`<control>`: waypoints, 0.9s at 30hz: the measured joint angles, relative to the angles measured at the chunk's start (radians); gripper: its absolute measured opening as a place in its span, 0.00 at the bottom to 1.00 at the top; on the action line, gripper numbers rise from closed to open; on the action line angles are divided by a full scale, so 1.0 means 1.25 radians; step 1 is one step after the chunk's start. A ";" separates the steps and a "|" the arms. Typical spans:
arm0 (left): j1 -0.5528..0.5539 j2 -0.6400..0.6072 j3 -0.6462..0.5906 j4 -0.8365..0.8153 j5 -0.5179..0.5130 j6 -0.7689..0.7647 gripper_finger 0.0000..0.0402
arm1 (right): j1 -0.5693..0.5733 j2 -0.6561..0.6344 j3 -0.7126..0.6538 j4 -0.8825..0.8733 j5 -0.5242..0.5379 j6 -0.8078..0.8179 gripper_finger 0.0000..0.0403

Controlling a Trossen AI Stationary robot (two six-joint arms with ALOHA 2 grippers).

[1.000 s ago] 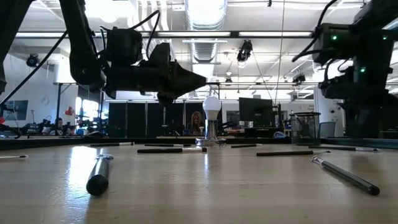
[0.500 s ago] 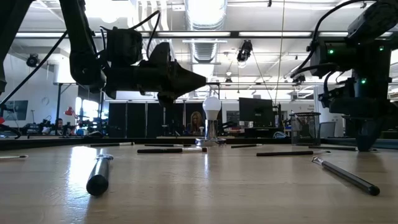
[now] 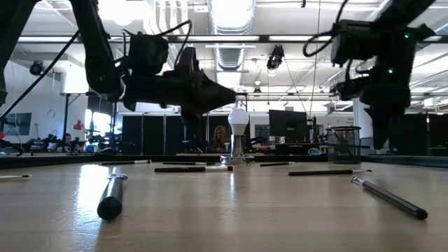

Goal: Put items in baskets/containers
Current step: Put the black eyeshadow brush into the black pen holder

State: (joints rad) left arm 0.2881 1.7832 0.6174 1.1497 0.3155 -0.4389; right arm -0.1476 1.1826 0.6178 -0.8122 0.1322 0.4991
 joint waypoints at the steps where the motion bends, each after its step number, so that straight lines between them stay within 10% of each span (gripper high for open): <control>1: -0.001 0.000 0.005 -0.010 0.017 0.000 0.16 | 0.002 0.010 0.019 -0.001 0.001 -0.036 0.03; 7: -0.008 0.000 0.048 -0.120 0.183 -0.130 0.12 | 0.036 0.104 0.142 -0.002 0.040 -0.279 0.03; 16: -0.010 0.000 0.137 -0.492 0.231 -0.191 0.24 | 0.139 0.306 0.314 -0.002 0.219 -0.622 0.03; 27: -0.012 -0.001 0.163 -0.579 0.259 -0.215 0.32 | 0.194 0.444 0.452 0.011 0.316 -0.810 0.03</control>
State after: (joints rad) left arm 0.2729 1.7817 0.8208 0.4254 0.6399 -0.7080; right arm 0.0943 1.7372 1.1828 -0.7984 0.5276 -0.5129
